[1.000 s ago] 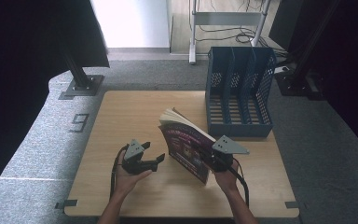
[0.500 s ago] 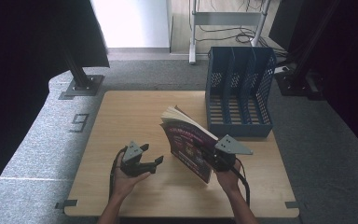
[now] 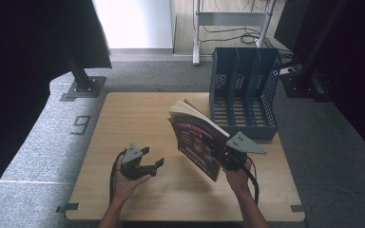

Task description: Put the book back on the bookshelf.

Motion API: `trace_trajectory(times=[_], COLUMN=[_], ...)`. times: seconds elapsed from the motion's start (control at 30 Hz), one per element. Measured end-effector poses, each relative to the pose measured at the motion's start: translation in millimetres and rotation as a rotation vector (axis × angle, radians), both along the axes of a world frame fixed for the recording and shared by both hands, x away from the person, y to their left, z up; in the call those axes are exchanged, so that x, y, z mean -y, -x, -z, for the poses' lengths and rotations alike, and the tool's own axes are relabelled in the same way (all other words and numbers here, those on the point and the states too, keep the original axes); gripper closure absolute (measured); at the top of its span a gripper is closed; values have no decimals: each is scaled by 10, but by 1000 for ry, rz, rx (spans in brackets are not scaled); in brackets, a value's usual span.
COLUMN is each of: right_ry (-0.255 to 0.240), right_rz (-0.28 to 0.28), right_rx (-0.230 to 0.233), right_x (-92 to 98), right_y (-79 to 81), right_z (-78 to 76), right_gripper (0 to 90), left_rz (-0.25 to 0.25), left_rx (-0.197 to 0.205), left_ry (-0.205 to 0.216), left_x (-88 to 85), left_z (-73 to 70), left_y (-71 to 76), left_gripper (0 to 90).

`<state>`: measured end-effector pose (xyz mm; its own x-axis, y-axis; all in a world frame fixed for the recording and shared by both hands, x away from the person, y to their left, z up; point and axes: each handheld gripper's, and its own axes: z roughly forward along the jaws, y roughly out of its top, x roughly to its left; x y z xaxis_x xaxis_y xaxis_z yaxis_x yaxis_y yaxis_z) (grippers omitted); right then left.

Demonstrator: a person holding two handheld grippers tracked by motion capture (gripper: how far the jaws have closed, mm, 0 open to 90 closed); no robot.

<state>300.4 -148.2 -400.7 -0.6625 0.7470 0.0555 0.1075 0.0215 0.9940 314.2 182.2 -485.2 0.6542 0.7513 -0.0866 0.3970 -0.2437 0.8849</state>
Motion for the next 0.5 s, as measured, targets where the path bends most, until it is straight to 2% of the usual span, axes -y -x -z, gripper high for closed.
trace_trajectory(times=[0.43,0.5], right_ry=[-16,-19], right_rz=[30,29], right_rx=[22,24], right_x=[78,81], right_y=[-25,-33], right_z=[-199,-216], right_gripper=[815,815], left_rz=[2,8], left_rx=[-13,-22], left_ry=[7,37], left_x=[-27,-52], left_z=[-10,-20], left_y=[27,23], left_gripper=[217,217])
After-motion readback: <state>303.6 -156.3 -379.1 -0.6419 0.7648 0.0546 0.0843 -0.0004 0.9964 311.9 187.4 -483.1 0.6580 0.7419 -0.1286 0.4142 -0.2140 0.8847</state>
